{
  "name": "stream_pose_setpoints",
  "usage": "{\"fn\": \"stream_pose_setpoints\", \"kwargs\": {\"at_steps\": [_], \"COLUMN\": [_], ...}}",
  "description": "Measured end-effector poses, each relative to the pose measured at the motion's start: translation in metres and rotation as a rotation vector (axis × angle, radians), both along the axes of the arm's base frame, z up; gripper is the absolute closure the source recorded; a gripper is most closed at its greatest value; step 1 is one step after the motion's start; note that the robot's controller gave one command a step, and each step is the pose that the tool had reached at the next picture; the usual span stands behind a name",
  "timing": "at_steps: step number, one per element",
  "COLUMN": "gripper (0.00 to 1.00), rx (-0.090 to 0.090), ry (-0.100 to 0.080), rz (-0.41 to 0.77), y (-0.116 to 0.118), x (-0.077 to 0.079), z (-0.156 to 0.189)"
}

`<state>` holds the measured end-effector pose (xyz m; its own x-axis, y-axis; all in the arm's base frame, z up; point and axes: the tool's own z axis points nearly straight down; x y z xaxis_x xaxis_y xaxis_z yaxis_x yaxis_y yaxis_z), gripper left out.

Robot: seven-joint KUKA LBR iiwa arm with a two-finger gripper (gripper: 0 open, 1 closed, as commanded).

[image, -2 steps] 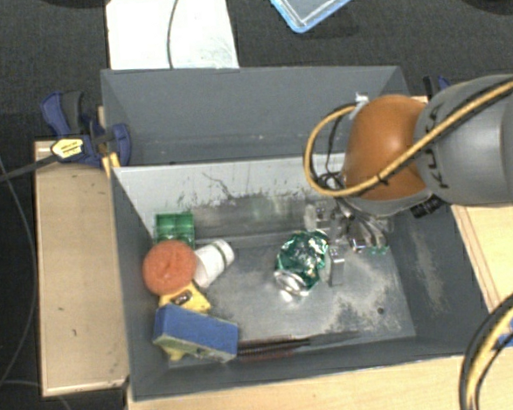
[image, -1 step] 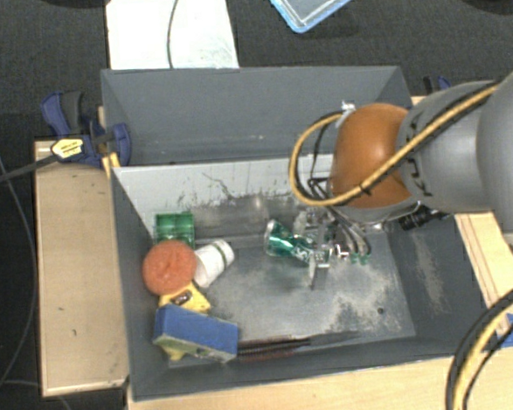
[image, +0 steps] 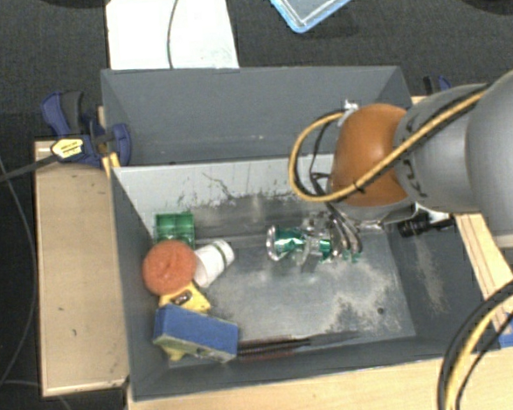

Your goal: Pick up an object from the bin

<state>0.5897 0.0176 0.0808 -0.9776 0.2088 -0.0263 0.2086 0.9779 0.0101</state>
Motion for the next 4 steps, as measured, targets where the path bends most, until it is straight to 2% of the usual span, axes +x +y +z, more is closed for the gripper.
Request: {"fn": "stream_pose_setpoints", "kwargs": {"at_steps": [1,2,3,4], "gripper": [1.00,1.00,1.00,1.00], "rx": [0.000,-0.002,-0.003,-0.002], "ry": [0.000,0.009,0.000,0.005], "rz": [0.002,-0.015,0.016,0.011], "y": [0.000,0.003,-0.019,-0.009], "x": [0.000,-0.002,0.003,-0.004], "z": [0.000,0.067,0.088,0.144]}}
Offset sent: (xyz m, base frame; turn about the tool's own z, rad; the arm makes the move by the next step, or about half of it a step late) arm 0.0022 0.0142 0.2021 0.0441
